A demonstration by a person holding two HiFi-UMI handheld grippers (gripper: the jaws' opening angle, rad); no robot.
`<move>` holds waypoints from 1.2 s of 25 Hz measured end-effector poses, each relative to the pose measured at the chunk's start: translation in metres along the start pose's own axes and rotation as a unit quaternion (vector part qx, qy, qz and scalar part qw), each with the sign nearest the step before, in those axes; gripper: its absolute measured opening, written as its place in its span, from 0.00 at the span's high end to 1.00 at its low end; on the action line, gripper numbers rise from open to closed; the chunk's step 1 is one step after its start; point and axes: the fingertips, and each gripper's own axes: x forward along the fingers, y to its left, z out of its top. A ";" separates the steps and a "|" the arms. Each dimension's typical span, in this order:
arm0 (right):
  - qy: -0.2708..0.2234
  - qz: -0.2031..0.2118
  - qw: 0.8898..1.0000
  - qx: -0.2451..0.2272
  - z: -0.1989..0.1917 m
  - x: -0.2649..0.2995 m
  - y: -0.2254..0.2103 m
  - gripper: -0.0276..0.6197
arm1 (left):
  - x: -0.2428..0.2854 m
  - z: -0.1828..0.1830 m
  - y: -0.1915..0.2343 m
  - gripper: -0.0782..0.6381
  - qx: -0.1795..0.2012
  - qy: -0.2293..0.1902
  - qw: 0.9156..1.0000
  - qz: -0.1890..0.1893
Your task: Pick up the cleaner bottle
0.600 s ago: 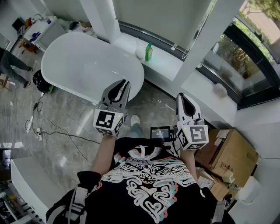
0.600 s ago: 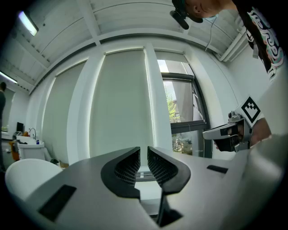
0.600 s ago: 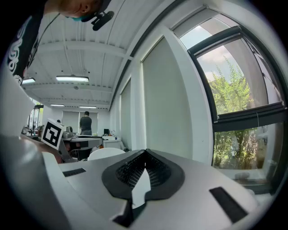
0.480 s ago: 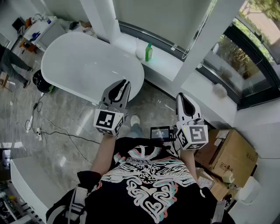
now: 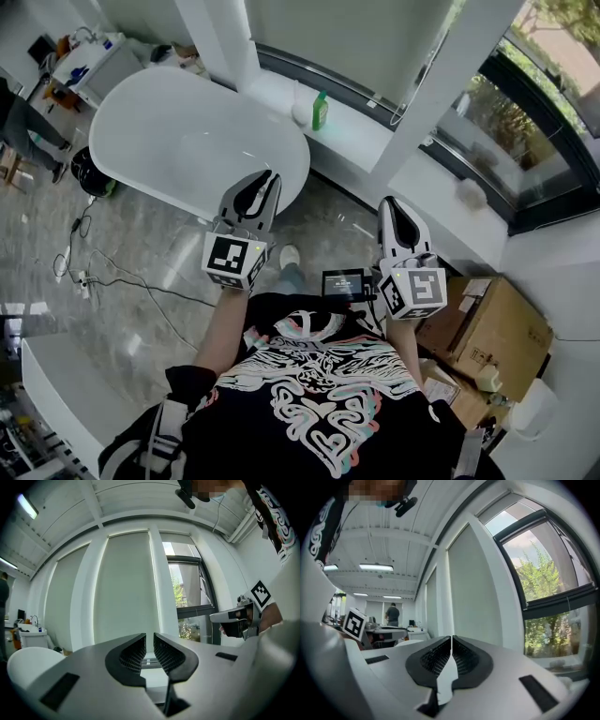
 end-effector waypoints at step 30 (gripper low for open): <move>0.017 0.056 0.991 -0.121 0.002 0.110 -0.034 0.91 | 0.123 -0.013 0.052 0.81 -0.008 -0.001 1.000 -0.006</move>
